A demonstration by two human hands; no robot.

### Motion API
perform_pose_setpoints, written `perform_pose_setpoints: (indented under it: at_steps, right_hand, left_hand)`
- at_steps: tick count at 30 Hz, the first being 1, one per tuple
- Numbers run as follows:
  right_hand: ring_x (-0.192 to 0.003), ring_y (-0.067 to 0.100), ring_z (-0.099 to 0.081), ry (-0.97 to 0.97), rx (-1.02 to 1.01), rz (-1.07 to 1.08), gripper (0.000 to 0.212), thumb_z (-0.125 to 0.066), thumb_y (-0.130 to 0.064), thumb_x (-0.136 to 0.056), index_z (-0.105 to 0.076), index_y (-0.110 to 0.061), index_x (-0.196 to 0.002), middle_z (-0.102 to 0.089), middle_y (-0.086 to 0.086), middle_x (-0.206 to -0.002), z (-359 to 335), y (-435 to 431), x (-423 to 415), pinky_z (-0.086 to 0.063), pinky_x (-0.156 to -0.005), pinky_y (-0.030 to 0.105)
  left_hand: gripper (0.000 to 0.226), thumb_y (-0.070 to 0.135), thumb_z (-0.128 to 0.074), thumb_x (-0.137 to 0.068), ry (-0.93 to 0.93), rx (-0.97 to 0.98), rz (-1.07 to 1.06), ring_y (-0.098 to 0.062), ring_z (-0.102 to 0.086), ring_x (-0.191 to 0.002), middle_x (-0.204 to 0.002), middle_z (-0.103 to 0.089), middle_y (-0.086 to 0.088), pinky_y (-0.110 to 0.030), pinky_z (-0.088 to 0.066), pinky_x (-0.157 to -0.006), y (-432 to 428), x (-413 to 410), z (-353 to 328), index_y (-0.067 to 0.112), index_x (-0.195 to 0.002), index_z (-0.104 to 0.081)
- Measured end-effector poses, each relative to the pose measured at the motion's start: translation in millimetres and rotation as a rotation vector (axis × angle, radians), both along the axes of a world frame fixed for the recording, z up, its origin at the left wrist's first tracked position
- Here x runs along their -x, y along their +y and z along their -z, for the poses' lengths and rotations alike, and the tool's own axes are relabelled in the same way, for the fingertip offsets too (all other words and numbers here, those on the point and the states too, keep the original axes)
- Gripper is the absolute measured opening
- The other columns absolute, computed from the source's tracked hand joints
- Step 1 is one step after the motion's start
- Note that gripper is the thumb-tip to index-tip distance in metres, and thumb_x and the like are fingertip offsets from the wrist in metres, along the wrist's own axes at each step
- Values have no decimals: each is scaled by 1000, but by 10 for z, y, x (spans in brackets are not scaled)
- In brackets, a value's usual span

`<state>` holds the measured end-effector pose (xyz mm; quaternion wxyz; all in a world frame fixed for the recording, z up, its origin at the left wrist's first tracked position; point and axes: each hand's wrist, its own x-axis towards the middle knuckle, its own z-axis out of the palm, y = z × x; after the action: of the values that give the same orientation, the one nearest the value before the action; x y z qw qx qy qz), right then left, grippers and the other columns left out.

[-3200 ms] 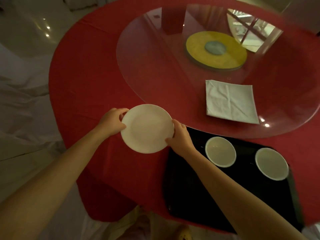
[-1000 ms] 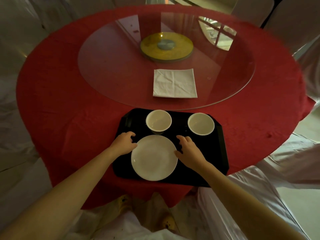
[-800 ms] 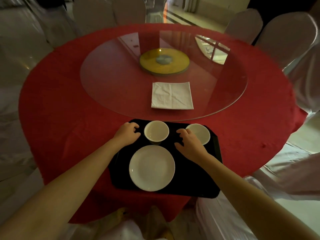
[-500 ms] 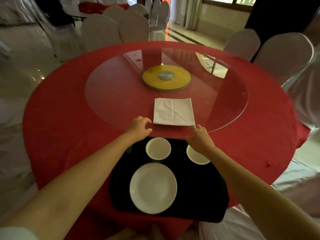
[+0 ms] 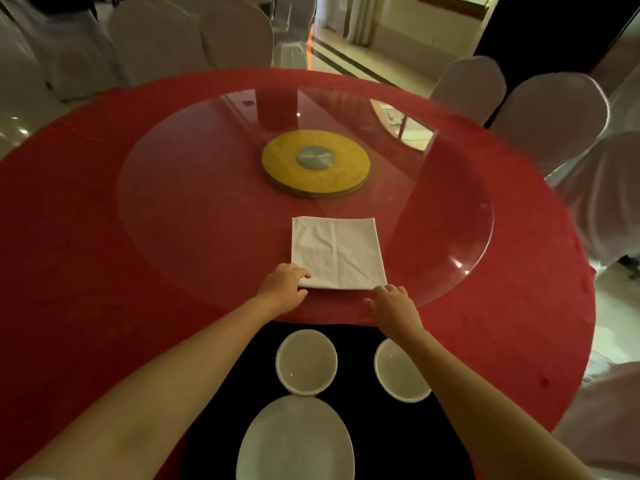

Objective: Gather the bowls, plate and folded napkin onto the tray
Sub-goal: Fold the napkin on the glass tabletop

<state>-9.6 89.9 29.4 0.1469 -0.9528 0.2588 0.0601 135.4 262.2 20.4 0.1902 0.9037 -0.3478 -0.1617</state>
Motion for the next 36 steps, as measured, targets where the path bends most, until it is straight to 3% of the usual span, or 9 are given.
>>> perform_pose_setpoints:
  at_steps: [5,12,18,23,26,28,31,34,36]
  right_hand:
    - [-110,33,-47,-52,-24,199,32,-48,-26,-94,-54,-1,-112,-54,17,-116,180,-94,-246,-46,-88,44]
    - [-110,36,-45,-119,-99,366,33,-50,-14,-90,-48,5,-117,-49,23,-120,377,-201,-493,-42,-90,42]
    - [-108,39,-49,-79,-210,558,36,-52,-24,-89,-45,1,-115,-46,22,-122,414,-348,-709,-44,-89,48]
    - [-100,35,-57,-54,-300,642,29,-53,-19,-85,-46,-3,-109,-60,16,-108,436,-464,-813,-50,-79,45]
    - [-94,34,-60,14,-324,623,20,-54,-15,-80,-61,-2,-94,-64,15,-95,416,-553,-845,-52,-77,43]
    - [-80,29,-58,-57,-353,613,11,-52,-11,-78,-59,-3,-76,-60,12,-82,395,-580,-852,-48,-65,37]
    - [-69,22,-51,-325,-390,595,4,-51,-10,-79,-53,-7,-79,-54,4,-75,349,-483,-876,-42,-56,33]
    - [-63,18,-47,-519,-292,415,5,-52,-9,-83,-51,-9,-78,-54,3,-74,280,-256,-929,-39,-54,33]
    - [-65,18,-47,-590,-226,272,5,-55,-9,-83,-52,-6,-80,-55,6,-80,232,-62,-976,-39,-56,35]
  left_hand:
    - [42,17,-48,-89,-21,6,101,-22,-39,-129,-139,-49,-5,-34,-32,-108,-205,-278,308,16,-131,-48]
    - [48,11,-36,-94,-73,-8,162,-22,-17,-143,-154,-23,-7,-32,-14,-118,-431,-392,619,19,-141,-33]
    - [46,19,-33,-97,-132,9,167,-17,-9,-145,-157,-17,-3,-30,-10,-119,-381,-385,797,21,-143,-28]
    - [47,23,-32,-97,-174,-4,164,-16,-9,-145,-157,-17,-2,-29,-9,-117,-343,-361,833,22,-143,-26]
    - [46,23,-31,-97,-172,-25,147,-17,-9,-145,-157,-17,-2,-30,-10,-118,-336,-302,815,21,-143,-26]
    - [46,22,-31,-97,-165,-36,138,-17,-10,-145,-157,-18,-3,-31,-12,-119,-342,-293,781,21,-143,-28]
    - [46,21,-35,-95,-143,-46,130,-19,-15,-144,-156,-22,-4,-33,-16,-118,-344,-285,737,21,-141,-33]
    - [44,22,-42,-92,-82,-14,133,-23,-25,-140,-152,-31,-7,-36,-22,-116,-356,-330,682,19,-136,-42]
    - [38,21,-47,-92,60,117,43,-25,-41,-131,-142,-47,-9,-36,-33,-109,-398,-438,599,15,-130,-51]
